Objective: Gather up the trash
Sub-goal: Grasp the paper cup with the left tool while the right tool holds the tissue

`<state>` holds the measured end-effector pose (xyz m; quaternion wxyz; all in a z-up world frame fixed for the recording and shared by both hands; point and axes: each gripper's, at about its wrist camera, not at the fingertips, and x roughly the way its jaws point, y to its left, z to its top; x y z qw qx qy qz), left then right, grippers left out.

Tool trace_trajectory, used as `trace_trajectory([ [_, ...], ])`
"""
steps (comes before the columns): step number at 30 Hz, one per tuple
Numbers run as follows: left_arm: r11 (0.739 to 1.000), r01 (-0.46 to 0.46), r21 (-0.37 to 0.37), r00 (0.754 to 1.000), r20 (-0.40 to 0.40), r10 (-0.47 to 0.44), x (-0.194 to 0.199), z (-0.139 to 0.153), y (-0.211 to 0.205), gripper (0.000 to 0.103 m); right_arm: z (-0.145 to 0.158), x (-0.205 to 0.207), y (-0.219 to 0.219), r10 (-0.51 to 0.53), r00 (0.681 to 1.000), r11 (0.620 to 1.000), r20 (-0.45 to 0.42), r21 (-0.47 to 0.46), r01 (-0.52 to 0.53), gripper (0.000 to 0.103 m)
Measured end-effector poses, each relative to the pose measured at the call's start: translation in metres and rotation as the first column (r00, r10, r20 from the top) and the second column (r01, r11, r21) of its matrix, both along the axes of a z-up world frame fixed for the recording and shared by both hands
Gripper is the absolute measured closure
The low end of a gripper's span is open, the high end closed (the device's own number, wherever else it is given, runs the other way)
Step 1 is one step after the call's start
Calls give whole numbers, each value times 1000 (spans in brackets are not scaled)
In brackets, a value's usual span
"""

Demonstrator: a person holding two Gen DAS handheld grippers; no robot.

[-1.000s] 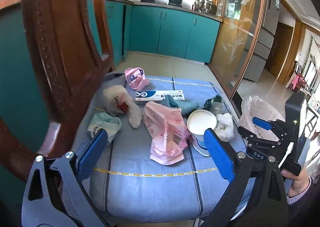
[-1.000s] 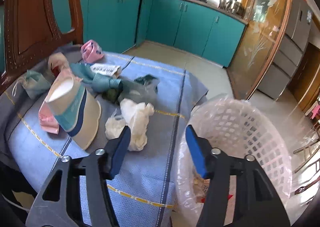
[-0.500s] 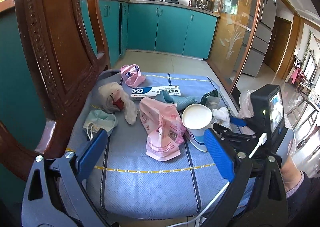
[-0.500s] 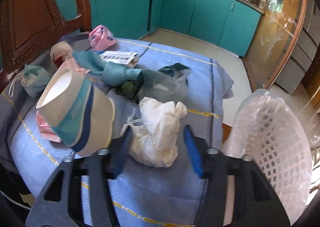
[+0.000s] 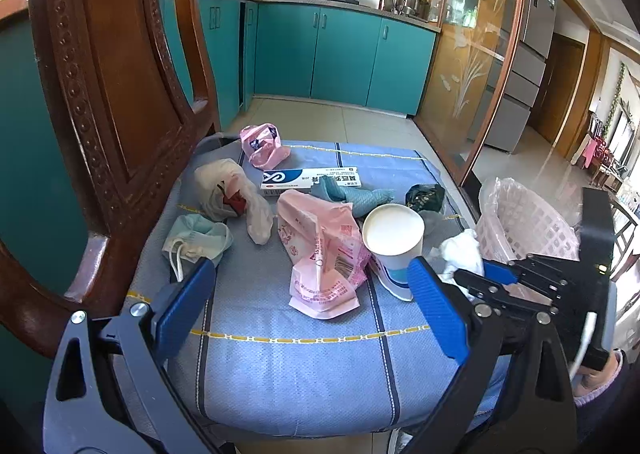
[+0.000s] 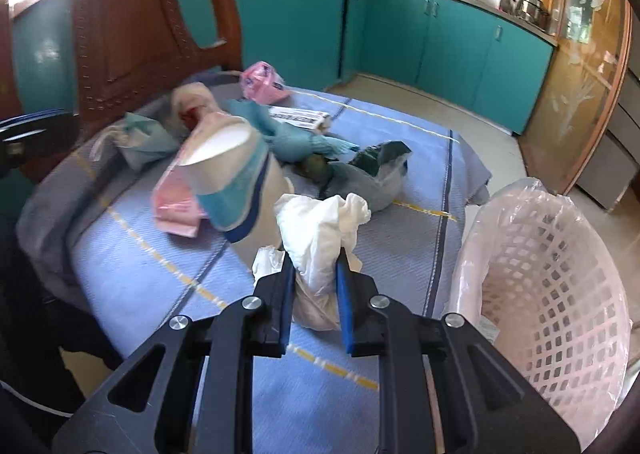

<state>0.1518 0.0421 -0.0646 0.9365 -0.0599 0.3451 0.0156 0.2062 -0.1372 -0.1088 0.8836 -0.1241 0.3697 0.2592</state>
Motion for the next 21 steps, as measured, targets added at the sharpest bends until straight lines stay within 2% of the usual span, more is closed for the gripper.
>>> trace_trajectory([
  [5,999,24,-21,999,-23,-24,9,-5,-9,6,-1,1,-19,-68,998,998,-13,-4,68,83],
  [11,988,137,-67,986,-85,-143,37,-20,-41,4,-1,7,-42,-146,989,989,-28,12,146,83],
  [14,985,173,-24,981,-83,-175,52,-23,-61,4,0,6,-45,-154,988,988,-18,13,155,83],
  [17,988,150,48,986,-86,-145,70,-26,-71,4,1,4,-46,-152,988,988,-11,12,152,83],
  [19,989,137,56,986,-101,-131,80,-29,-71,4,1,3,-47,-147,989,989,-5,12,147,83],
  [21,990,133,43,985,-121,-127,86,-33,-71,11,2,2,-47,-142,990,990,-2,15,142,83],
])
